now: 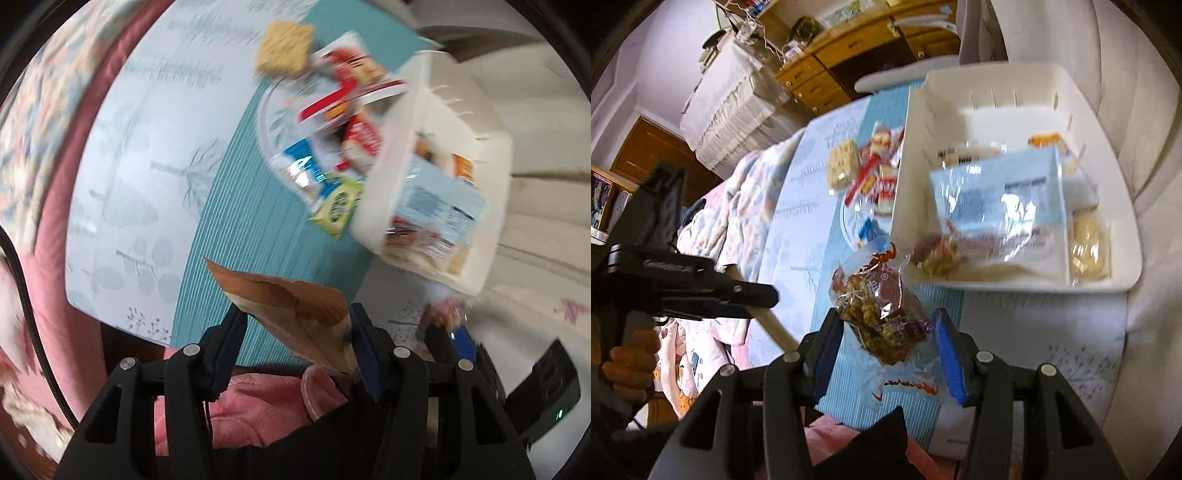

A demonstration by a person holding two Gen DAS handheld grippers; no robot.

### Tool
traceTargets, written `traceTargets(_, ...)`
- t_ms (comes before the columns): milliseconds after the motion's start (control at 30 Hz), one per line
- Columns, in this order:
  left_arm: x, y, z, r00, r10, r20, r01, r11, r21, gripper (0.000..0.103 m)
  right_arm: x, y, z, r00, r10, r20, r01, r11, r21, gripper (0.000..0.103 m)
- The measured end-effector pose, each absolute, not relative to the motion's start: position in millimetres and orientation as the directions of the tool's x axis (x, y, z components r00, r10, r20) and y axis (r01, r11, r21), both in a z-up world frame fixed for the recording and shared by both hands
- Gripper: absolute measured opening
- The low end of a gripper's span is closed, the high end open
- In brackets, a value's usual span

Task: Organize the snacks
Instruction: 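Lift the paper bag and nut bag and lower both into the white tray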

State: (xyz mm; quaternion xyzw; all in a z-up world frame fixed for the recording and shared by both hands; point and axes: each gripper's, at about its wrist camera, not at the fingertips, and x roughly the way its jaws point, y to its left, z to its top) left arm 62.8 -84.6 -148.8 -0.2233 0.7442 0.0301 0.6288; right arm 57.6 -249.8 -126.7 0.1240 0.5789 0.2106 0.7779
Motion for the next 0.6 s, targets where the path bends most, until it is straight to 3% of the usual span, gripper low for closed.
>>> traceTargets(333,123.4,-113.7,-62.8,0.069,-0.237,-0.969,-0.172,0.954,-0.245,0.054,87.1,-283.3,-103.8,0.345,0.451,-0.823,-0.156,0.892,0.424,0.05)
traceTargets(600,157.0,-151.3,-52.6,0.135,-0.271,-0.953,-0.087,0.955,-0.284,0.055,109.4,-314.2,-100.7,0.376,0.434,-0.819,-0.124,0.899,0.42,0.05)
